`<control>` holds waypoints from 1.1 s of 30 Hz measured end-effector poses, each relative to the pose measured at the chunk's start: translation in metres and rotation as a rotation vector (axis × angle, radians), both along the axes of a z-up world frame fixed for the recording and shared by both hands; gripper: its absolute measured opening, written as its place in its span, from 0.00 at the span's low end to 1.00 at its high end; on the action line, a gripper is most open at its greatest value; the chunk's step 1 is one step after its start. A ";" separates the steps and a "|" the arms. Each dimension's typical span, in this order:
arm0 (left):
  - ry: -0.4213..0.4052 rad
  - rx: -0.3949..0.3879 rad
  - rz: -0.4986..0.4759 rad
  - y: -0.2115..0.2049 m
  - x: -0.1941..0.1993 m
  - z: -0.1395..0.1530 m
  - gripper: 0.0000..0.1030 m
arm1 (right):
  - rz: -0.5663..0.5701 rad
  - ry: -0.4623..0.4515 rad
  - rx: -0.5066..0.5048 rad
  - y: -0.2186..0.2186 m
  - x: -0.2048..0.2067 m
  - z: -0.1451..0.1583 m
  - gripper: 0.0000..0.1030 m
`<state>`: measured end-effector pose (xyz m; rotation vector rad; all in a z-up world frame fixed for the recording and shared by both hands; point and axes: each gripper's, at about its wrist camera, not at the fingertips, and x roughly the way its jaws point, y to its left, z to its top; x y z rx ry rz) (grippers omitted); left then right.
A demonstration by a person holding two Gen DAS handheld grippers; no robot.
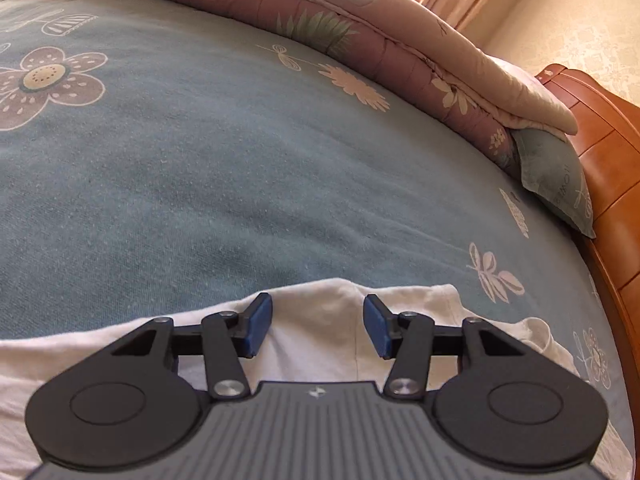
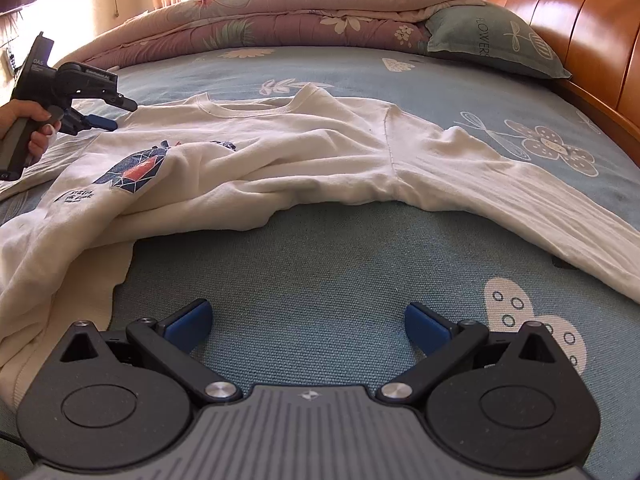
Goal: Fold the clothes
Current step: 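Move the left gripper to the sweatshirt collar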
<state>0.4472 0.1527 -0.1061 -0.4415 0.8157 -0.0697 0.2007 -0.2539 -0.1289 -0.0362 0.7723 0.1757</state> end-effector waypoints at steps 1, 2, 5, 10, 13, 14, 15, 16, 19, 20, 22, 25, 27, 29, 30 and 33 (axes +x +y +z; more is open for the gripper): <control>0.018 0.018 0.018 -0.001 0.004 0.005 0.48 | 0.003 -0.003 0.003 -0.001 0.000 -0.001 1.00; 0.037 0.023 0.015 -0.003 0.006 0.010 0.48 | 0.006 -0.006 0.006 -0.001 0.000 -0.001 1.00; 0.002 -0.037 -0.094 -0.020 -0.003 0.028 0.49 | 0.009 -0.019 0.008 -0.002 -0.001 -0.002 1.00; 0.038 -0.090 -0.272 -0.072 0.005 0.023 0.57 | 0.019 -0.033 0.015 -0.003 -0.002 -0.003 1.00; 0.118 -0.070 -0.271 -0.092 0.031 -0.002 0.56 | 0.024 -0.040 0.021 -0.005 -0.003 -0.004 1.00; 0.115 -0.053 -0.244 -0.093 0.039 -0.009 0.54 | 0.025 -0.041 0.023 -0.005 -0.003 -0.004 1.00; 0.071 -0.049 -0.217 -0.092 0.042 -0.011 0.56 | 0.026 -0.042 0.024 -0.005 -0.003 -0.005 1.00; 0.057 -0.032 -0.191 -0.092 0.047 -0.010 0.55 | 0.027 -0.044 0.026 -0.006 -0.003 -0.005 1.00; 0.057 -0.012 -0.171 -0.094 0.058 0.002 0.53 | 0.030 -0.047 0.030 -0.006 -0.003 -0.005 1.00; 0.027 0.024 -0.202 -0.098 0.058 0.009 0.53 | 0.030 -0.048 0.030 -0.006 -0.003 -0.005 1.00; -0.038 0.125 -0.266 -0.105 0.055 0.021 0.53 | 0.034 -0.040 0.027 -0.006 -0.003 -0.005 1.00; -0.050 0.248 -0.350 -0.111 0.051 0.023 0.52 | 0.105 0.020 0.005 -0.009 0.004 0.008 1.00; -0.039 0.289 -0.400 -0.113 0.050 0.020 0.52 | 0.161 0.017 -0.009 -0.016 0.008 0.025 1.00; -0.043 0.310 -0.434 -0.115 0.051 0.016 0.52 | 0.212 -0.044 -0.037 -0.028 0.016 0.052 1.00; -0.045 0.321 -0.450 -0.115 0.051 0.014 0.52 | 0.239 -0.069 -0.065 -0.032 0.027 0.066 1.00; -0.041 0.343 -0.491 -0.118 0.054 0.010 0.52 | 0.288 -0.127 -0.116 -0.037 0.081 0.097 1.00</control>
